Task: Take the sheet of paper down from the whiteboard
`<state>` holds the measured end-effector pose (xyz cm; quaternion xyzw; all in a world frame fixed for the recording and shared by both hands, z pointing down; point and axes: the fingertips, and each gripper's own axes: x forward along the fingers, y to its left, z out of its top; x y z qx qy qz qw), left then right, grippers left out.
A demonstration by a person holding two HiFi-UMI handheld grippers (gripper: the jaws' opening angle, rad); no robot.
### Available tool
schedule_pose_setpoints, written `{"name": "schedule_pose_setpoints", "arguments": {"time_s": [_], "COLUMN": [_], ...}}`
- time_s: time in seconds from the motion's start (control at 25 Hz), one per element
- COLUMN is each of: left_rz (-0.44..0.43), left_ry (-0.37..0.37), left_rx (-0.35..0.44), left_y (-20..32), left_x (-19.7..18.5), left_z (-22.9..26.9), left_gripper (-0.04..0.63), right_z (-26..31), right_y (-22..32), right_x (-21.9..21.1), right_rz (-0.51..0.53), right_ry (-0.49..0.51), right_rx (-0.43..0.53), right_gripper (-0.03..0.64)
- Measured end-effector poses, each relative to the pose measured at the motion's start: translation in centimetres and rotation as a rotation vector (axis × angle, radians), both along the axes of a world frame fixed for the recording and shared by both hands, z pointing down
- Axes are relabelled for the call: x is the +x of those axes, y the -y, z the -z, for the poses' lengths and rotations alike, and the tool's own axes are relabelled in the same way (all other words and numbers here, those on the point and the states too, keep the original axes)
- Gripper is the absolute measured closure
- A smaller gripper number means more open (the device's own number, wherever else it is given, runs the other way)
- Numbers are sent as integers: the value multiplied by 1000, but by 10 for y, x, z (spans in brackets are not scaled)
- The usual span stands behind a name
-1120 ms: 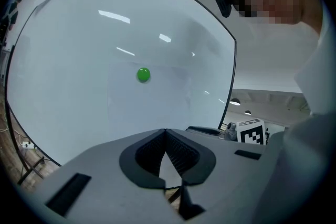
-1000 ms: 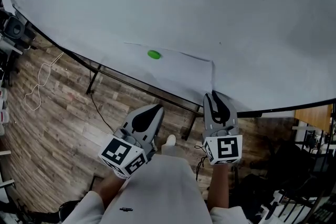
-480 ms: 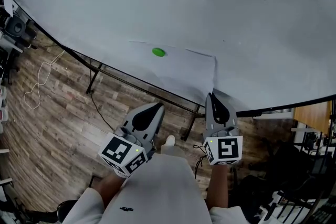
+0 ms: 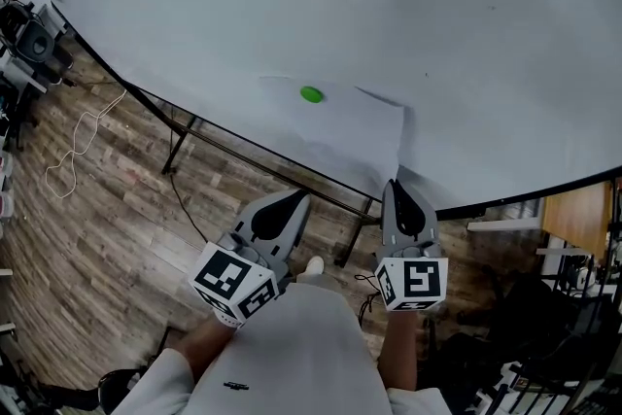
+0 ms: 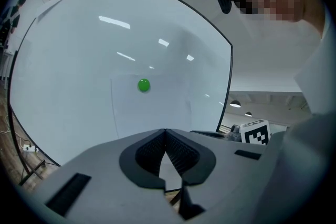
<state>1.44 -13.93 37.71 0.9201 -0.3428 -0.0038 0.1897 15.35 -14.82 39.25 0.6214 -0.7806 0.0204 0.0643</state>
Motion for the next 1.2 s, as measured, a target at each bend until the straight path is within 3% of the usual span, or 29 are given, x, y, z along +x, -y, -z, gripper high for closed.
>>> {"name": "schedule_pose_setpoints", "arguments": {"time_s": [0.48, 0.76, 1.2], "left_rz": [58, 129, 232], "left_ry": [26, 34, 18], "left_rx": [62, 153, 190], "left_y": [7, 38, 79], "left_x": [-6, -3, 2], "left_z": [13, 45, 62], "left_gripper": [586, 509, 454], "right_z": [6, 10, 16], "right_y": [-11, -11, -8], "right_x": [-5, -10, -10], "right_rz": [-3, 2, 13], "right_ry": [12, 22, 39], "right_rx": [13, 18, 27], "right_gripper": [606, 606, 606]}}
